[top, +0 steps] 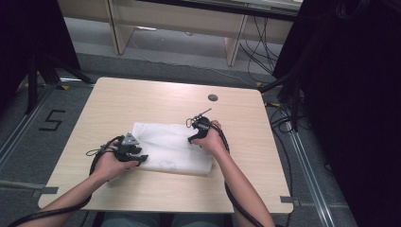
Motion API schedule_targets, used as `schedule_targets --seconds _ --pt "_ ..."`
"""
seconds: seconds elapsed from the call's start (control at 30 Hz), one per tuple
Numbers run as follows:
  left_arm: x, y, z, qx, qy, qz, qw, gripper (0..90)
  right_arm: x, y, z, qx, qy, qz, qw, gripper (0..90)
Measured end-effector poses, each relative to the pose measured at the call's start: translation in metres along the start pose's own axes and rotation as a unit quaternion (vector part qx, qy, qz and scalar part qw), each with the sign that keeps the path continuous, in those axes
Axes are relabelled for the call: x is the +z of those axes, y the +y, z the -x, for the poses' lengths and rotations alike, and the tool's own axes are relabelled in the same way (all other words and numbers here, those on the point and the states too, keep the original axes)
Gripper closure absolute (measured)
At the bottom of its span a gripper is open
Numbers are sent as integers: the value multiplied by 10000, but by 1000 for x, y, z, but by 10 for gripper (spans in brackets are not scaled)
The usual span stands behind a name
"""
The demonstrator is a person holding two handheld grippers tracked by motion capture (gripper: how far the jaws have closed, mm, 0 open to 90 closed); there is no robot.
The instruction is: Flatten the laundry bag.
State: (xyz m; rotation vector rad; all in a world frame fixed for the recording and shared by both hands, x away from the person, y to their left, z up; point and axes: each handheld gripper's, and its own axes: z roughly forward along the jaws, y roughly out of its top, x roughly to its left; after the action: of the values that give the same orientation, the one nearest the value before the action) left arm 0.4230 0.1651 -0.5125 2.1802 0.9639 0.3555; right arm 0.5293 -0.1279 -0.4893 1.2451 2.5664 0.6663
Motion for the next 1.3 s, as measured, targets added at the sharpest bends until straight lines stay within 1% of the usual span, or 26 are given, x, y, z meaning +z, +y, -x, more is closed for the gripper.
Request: schedule_targets --seconds 0.03,0.07,0.17,0.23,0.27,0.37,0.53,0.6,0.63,0.67,0.7,0.73,0.77,0.83,0.87,0.9,0.93,1.0,1.03,1.07,1.1,1.13,1.2,1.23,1.27,1.3 --pt "0 0 0 -4 0 6 10000 551 -1 0 0 -7 16 -21 10000 553" --pt "0 0 0 7 1 2 10000 551 -1 0 -1 -77 103 5 9999 596" --pt "0 0 0 55 33 5 10000 551 -2 1 -8 -166 127 -60 9998 743" --pt "1 0 0 3 42 22 10000 551 -2 2 -10 -254 91 -90 9996 785" --pt "1 0 0 2 44 27 10000 551 -2 2 -11 -276 163 -101 9994 822" --pt "0 0 1 0 5 23 10000 551 -3 2 -14 -288 171 -154 9993 860" --pt "1 0 0 31 -2 42 10000 545 -4 3 -15 -331 149 -218 9991 890" --pt "1 0 0 33 16 86 10000 536 -8 4 -14 -179 150 -195 9995 895" --pt "1 0 1 5 46 157 9999 525 -10 5 -11 -189 120 -74 9997 896" --pt "0 0 1 111 73 116 9998 525 -10 5 -11 -189 120 -74 9997 896" --pt "-2 2 0 179 110 169 9996 519 -12 6 -11 -156 48 -31 9999 895" --pt "-3 3 2 108 131 265 9995 515 -14 7 -10 -163 45 4 9999 896" --pt "-4 4 2 66 134 368 9992 509 -17 8 -10 -53 5 -3 10000 896" --pt "-8 7 3 44 226 608 9979 503 -21 9 -5 -68 -134 93 9998 896" --pt "-11 9 4 115 309 678 9972 504 -23 10 -2 21 -212 136 9997 896" --pt "-12 9 4 97 279 742 9968 505 -26 10 2 89 -265 155 9995 895" --pt "-14 10 6 80 328 805 9962 507 -28 9 4 188 -327 147 9992 895" --pt "-17 12 8 322 251 770 9962 562 -32 8 12 306 -459 231 9982 894" --pt "-18 12 10 358 268 791 9959 591 -36 7 16 444 -459 270 9976 894" --pt "-18 13 12 395 232 758 9961 660 -42 6 18 568 -497 322 9966 893" --pt "-19 13 14 368 104 689 9969 660 -42 6 18 568 -497 322 9966 893" --pt "-19 13 17 402 98 726 9965 680 -46 6 19 595 -507 351 9963 893" --pt "-19 13 20 422 -3 686 9968 717 -53 6 19 539 -387 487 9966 892" --pt "-21 14 21 402 -92 589 9974 729 -55 5 18 532 -335 522 9967 891" --pt "-21 13 21 492 -81 621 9968 744 -60 5 16 493 -284 611 9965 890" --pt "-21 13 22 436 -124 642 9969 754 -63 4 14 526 -239 686 9960 889"
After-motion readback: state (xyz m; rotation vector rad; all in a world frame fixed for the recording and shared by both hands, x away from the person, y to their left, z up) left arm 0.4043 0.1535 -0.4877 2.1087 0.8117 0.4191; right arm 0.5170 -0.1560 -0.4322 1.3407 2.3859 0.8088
